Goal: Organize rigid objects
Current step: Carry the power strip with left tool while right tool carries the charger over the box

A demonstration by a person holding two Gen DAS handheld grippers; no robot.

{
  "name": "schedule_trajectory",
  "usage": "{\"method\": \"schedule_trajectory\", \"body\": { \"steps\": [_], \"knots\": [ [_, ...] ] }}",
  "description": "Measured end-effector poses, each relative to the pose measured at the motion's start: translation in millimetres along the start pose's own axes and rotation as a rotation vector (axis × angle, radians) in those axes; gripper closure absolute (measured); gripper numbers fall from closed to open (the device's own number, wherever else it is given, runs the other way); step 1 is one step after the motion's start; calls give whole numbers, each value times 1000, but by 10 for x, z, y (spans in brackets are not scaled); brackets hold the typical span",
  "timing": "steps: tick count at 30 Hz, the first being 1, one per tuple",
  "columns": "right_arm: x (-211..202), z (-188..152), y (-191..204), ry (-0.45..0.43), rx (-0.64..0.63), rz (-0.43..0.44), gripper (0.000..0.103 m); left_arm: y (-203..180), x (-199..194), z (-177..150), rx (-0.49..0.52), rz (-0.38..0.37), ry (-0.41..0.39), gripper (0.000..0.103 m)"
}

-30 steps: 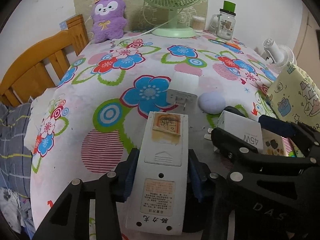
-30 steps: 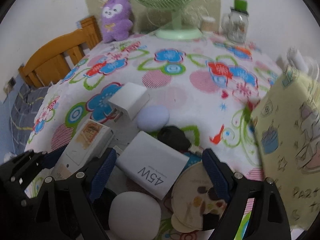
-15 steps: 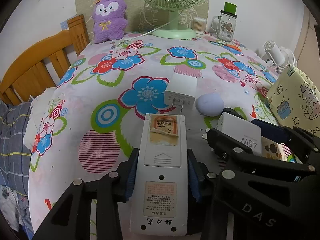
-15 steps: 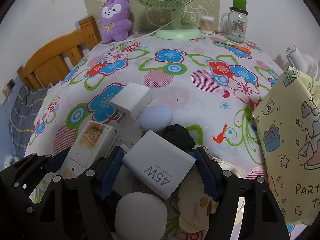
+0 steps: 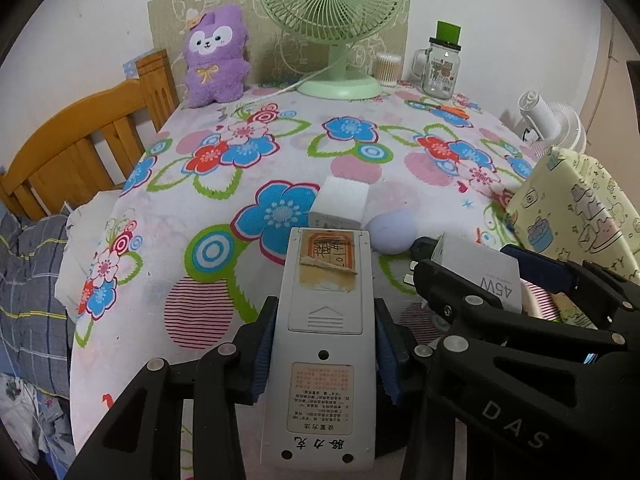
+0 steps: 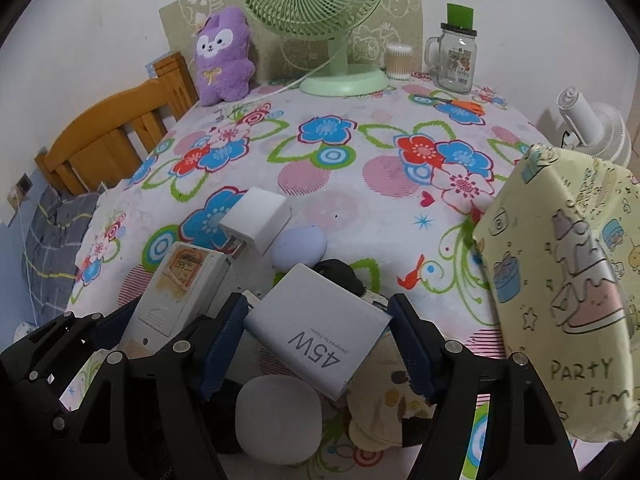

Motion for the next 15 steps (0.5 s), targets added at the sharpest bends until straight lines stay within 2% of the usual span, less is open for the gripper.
{"method": "schedule_trajectory", "body": {
  "steps": [15],
  "knots": [
    [-478,68,5,-52,-27,-4,29,-127,-448,64,-11,15,-53,58]
  ]
}}
Point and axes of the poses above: each gripper's, at about its wrist camera, not at the fingertips, and x roughly the way its jaws point, y to its left, z to its top, the point moved 7 cm from there along x, roughly the way its jaws point, and after that the axes turned 10 degrees about z, right-handed, at the moved point
